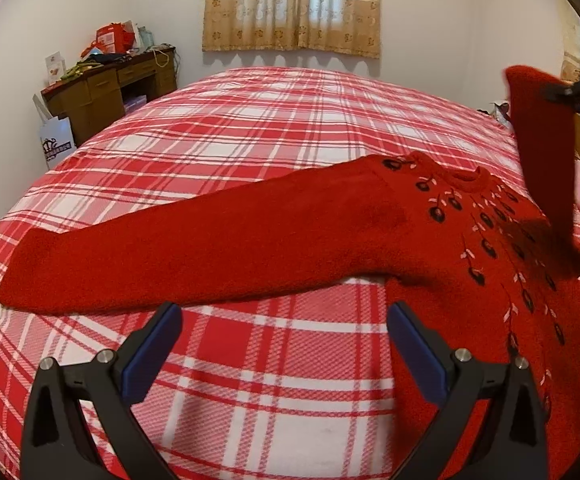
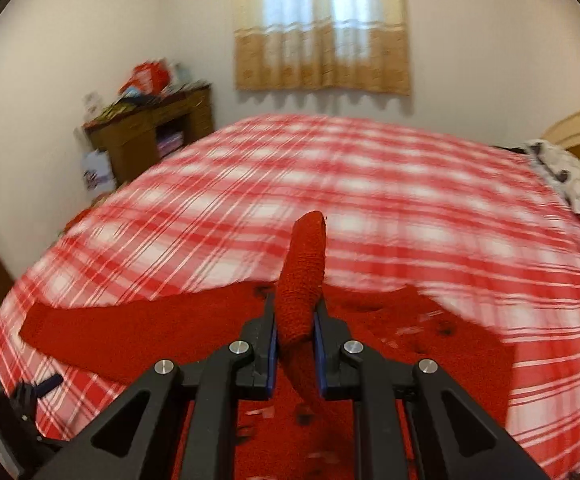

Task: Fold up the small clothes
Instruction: 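Lift the sleeve with the right gripper, fold it across the body, release, then move the left gripper to the other sleeve cuff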

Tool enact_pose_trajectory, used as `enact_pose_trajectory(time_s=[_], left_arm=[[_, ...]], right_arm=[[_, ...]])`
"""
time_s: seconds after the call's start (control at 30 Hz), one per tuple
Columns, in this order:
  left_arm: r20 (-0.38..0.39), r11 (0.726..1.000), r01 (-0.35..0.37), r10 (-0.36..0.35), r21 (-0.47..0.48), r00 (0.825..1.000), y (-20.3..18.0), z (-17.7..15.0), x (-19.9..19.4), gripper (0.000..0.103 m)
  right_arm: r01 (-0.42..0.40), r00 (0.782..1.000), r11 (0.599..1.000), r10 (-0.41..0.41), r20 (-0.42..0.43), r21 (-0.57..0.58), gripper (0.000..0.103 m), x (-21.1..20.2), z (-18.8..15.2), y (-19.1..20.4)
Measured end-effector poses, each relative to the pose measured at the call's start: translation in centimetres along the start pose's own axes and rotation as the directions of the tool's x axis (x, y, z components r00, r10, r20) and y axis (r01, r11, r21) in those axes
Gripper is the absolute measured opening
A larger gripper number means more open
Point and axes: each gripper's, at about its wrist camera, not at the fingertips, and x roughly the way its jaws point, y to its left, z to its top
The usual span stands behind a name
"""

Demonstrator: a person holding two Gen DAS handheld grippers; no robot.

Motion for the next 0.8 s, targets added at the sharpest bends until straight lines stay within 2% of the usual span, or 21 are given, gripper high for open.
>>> enact_pose_trajectory(time_s=[0.17, 0.27, 0.3, 0.33, 0.37, 0.4, 0.47, 0.53, 0.57, 0.6, 0.67, 0.73, 0.77, 0.8], left_arm=[[0.007, 0.999, -0.042, 0.042, -0.002, 0.999, 1.2, -0.2, -0.4, 0.103], [-0.002, 0.998, -0.069, 0.069, -0.012, 0.998, 2.3, -0.3, -0.5, 0.103], [-0.004, 0.997, -0.076, 0.076, -0.019, 0.997, 2.7, -0.4, -0.5, 0.103], [-0.005, 0.996, -0.082, 0.081, -0.024, 0.997, 3.1, -0.5, -0.5, 0.103], [-0.008, 0.996, -0.089, 0.089, -0.028, 0.996, 3.4, -0.6, -0.5, 0.103], [-0.011, 0.995, -0.094, 0.093, -0.031, 0.996, 3.7, -0.6, -0.5, 0.103], [-0.014, 0.994, -0.099, 0.098, -0.036, 0.995, 4.2, -0.7, -0.6, 0.103], [-0.016, 0.993, -0.111, 0.11, -0.037, 0.994, 4.6, -0.7, -0.5, 0.103], [-0.017, 0.993, -0.111, 0.11, -0.039, 0.994, 4.6, -0.7, -0.5, 0.103], [-0.014, 0.993, -0.11, 0.109, -0.044, 0.994, 4.8, -0.6, -0.5, 0.103], [-0.001, 0.994, -0.1, 0.1, -0.051, 0.995, 4.8, -0.2, -0.7, 0.103], [0.014, 0.995, -0.083, 0.084, -0.047, 0.996, 4.3, 0.7, -0.7, 0.103], [0.024, 0.997, -0.071, 0.072, -0.041, 0.997, 3.8, 1.2, -0.7, 0.103], [0.041, 0.998, -0.05, 0.051, -0.027, 0.998, 2.8, 2.0, -0.7, 0.103]], right_arm=[[-0.066, 0.993, 0.995, 0.057, -0.103, -0.079, 0.015, 5.4, -3.5, 5.7], [-0.078, 0.985, 0.991, 0.059, -0.161, -0.111, 0.015, 8.3, -5.9, 7.5], [-0.095, 0.976, 0.99, 0.072, -0.204, -0.105, 0.017, 9.4, -6.8, 7.7], [-0.11, 0.968, 0.989, 0.084, -0.237, -0.098, 0.021, 10.0, -7.4, 7.9], [-0.135, 0.956, 0.986, 0.103, -0.276, -0.097, 0.036, 10.6, -8.3, 8.1], [-0.154, 0.95, 0.982, 0.118, -0.289, -0.105, 0.043, 10.6, -8.9, 8.2], [-0.19, 0.953, 0.972, 0.15, -0.262, -0.136, 0.044, 9.0, -9.5, 7.9], [-0.234, 0.944, 0.967, 0.202, -0.26, -0.099, 0.044, 7.3, -9.4, 5.9], [-0.235, 0.947, 0.97, 0.215, -0.241, -0.061, 0.044, 6.2, -9.2, 4.2], [-0.219, 0.954, 0.975, 0.21, -0.213, -0.022, 0.048, 5.3, -9.0, 2.2], [-0.131, 0.975, 0.991, 0.134, -0.176, 0.029, 0.053, 4.1, -8.4, -1.6], [0.021, 0.985, 0.999, -0.012, -0.17, 0.05, 0.053, 3.8, -8.3, -5.3], [0.138, 0.975, 0.989, -0.125, -0.185, 0.058, 0.053, 4.0, -8.4, -7.2], [0.249, 0.95, 0.966, -0.229, -0.213, 0.071, 0.053, 4.5, -8.7, -9.1]])
